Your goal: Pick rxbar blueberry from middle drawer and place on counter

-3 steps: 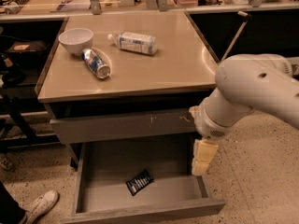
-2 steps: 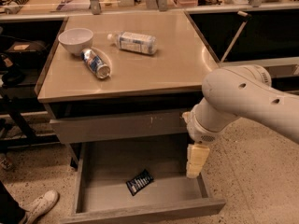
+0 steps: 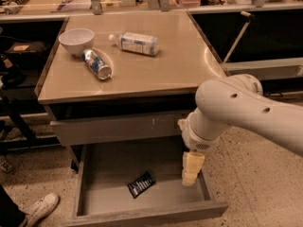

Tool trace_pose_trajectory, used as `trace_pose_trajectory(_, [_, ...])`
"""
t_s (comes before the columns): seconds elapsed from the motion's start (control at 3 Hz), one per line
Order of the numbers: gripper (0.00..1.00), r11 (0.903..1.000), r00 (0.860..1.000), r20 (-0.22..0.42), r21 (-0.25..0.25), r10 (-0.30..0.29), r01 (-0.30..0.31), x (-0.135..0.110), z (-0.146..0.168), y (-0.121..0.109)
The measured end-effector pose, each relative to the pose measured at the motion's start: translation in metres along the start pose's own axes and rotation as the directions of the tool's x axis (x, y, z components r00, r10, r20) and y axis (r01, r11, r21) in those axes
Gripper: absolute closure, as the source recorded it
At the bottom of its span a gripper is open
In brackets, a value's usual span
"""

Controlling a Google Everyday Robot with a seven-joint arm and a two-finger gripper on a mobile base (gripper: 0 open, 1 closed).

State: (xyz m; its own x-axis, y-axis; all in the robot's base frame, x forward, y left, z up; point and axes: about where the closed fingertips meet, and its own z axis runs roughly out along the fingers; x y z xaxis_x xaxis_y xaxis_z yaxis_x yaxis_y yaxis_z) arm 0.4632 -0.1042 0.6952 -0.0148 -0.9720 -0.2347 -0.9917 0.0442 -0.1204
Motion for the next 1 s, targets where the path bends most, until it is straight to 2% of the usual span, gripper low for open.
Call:
trace_pose_trajectory(0.67, [0.0,0.9994,0.999,0.026,0.0,-0.036,0.036,-0.022,0.068,0.001])
trace_pose_trajectory(1.0, [0.0,0.9984,0.998,0.048,-0.04,-0.038,0.04,-0.031,0.092,0.001])
